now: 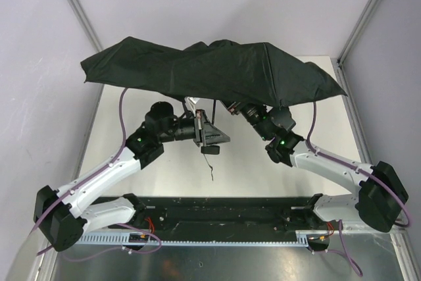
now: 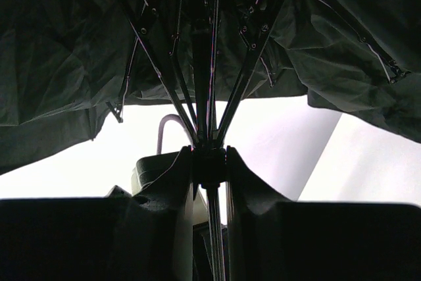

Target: Put away the umbrella

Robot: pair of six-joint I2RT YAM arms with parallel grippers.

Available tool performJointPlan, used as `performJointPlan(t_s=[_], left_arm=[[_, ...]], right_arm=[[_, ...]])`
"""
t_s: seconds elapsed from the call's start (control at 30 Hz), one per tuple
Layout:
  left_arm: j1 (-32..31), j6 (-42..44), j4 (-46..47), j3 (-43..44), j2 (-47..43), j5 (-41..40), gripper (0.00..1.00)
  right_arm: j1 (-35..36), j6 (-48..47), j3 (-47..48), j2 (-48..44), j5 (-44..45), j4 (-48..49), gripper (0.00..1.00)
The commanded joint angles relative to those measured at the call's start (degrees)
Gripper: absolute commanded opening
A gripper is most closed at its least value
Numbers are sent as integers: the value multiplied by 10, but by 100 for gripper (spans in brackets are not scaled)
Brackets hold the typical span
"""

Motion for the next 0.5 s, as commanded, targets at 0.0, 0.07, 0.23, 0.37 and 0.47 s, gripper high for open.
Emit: performJointPlan(t_s=[0.0, 0.07, 0.23, 0.37, 0.47], left_arm=[[29, 27, 101, 69, -23, -44, 0], [29, 27, 102, 68, -19, -39, 0], [29, 35, 101, 23, -33, -32, 18], [26, 49, 100, -77, -111, -49, 82], [26, 56, 92, -150, -179, -33, 94]], right_arm=[[43, 9, -36, -23, -50, -28, 0], [40, 5, -38, -26, -49, -24, 0], [-23, -10, -36, -9, -91, 43, 0], [-104, -67, -26, 11, -164, 143, 0], [-171, -99, -5, 24, -221, 183, 0]])
